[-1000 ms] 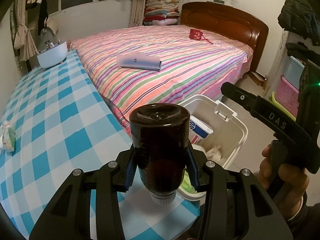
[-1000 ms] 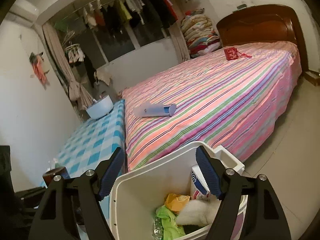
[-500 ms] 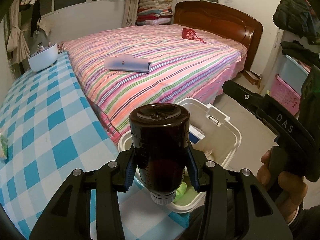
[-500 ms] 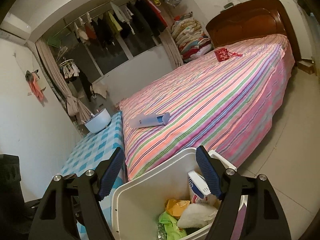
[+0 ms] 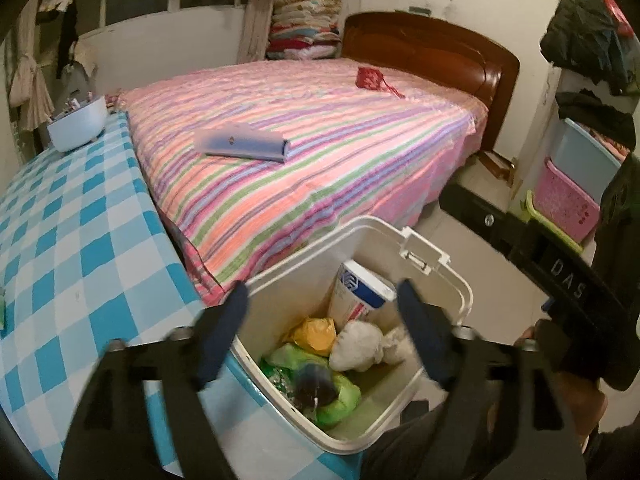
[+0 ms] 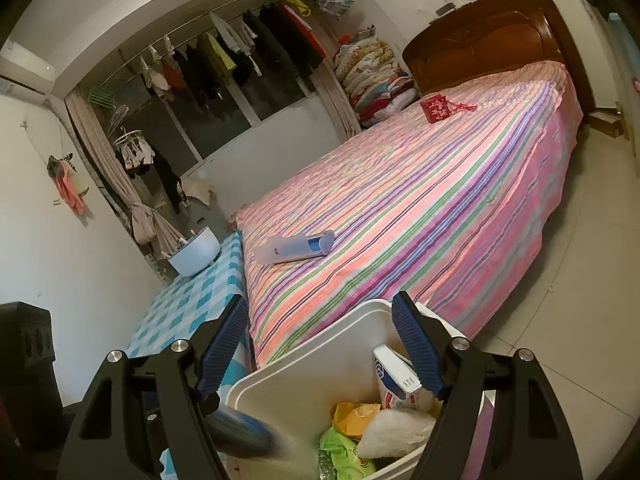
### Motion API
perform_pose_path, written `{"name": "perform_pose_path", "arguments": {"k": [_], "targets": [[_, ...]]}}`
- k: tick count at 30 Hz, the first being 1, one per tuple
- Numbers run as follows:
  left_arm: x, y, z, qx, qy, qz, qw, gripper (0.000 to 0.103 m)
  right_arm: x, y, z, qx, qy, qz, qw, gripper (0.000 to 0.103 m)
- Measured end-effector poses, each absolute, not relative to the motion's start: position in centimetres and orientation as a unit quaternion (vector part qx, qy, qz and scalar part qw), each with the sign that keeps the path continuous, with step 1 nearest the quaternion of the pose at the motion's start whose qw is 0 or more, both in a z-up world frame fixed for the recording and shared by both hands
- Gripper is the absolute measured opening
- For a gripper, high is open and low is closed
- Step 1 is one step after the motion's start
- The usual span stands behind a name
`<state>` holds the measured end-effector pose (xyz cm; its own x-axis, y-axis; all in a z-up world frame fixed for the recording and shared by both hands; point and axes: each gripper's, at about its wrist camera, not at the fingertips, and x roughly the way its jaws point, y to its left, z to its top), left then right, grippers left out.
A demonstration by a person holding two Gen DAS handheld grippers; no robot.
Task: Collect trash
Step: 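Withdraw both open tools from the bin back over the table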
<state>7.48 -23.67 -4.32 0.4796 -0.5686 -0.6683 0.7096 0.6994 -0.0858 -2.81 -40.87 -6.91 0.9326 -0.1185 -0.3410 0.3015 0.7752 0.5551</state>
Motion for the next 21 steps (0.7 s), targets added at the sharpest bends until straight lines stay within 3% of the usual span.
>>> {"name": "perform_pose_path", "arguments": {"k": [21], "targets": [[8.9, -16.4, -4.0, 0.078, 0.357, -0.309, 0.878, 0.083, -1.8, -39.1, -6.8, 0.304, 0.166, -0.101, 0.933, 0.072]]}}
